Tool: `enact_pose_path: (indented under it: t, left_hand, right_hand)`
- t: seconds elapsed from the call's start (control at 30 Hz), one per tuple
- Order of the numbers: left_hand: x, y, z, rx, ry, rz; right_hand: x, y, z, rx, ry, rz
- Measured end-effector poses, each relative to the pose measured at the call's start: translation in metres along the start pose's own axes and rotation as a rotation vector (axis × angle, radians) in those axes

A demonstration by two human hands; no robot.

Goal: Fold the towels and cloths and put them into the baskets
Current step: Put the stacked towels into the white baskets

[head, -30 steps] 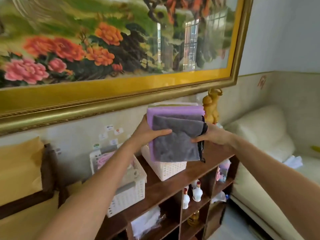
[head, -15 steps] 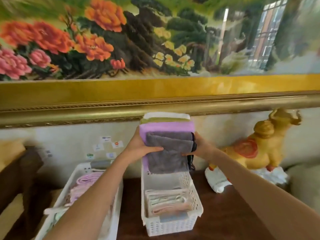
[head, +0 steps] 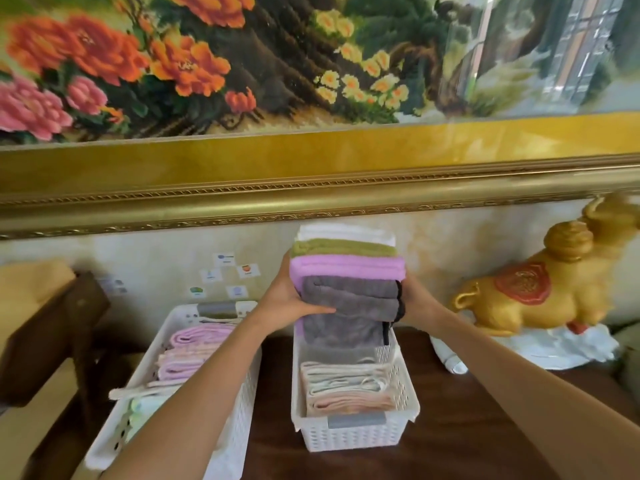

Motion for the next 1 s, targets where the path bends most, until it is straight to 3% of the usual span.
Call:
enact_pose_path:
  t: [0.1,0.2,0.37,0.47,0.7,1.0]
  left_hand:
    - [-0.007,-0.001,0.003,-0.007,-0.02,0.016]
    - [-0.015,-0.001,0.005,0.01,-0.034,0.047]
    - [-0.016,0.011,0.0,0.049,-0.025,0.039]
    - [-0.014,0.024,-0.006,-0.014,-0.006,0.04]
    - [0.001,0.002,-0.006,-0.192,-0.033,-0.145]
    - [0.013,-0.009,-0.01,-0.143,-0.125,-0.204]
  right_hand:
    - [-0.007,-0.002,0.007,0.006,-0.036,-0.057]
    - [-0.011,0.0,0.006,-0.142,-0.054,-0.104]
    - [-0.031,-0.021,0.013,-0.709,-0.103,-0.209]
    - [-0.027,-0.04,0.001,-0.995,0.049,-0.252]
    - [0.0,-0.044,-0.009,-0.958,0.156,-0.086]
    - [0.006,-0.037,-0.013,-0.943,0.115,-0.015]
Point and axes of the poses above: each hand's wrist, its own x-axis towards the middle knuckle, its own z-axis out of the palm, y = z × x, the point moved 8 cm from there along x, towards the middle knuckle, and after that the axes turned 10 degrees about -y, right-handed, at the moved point
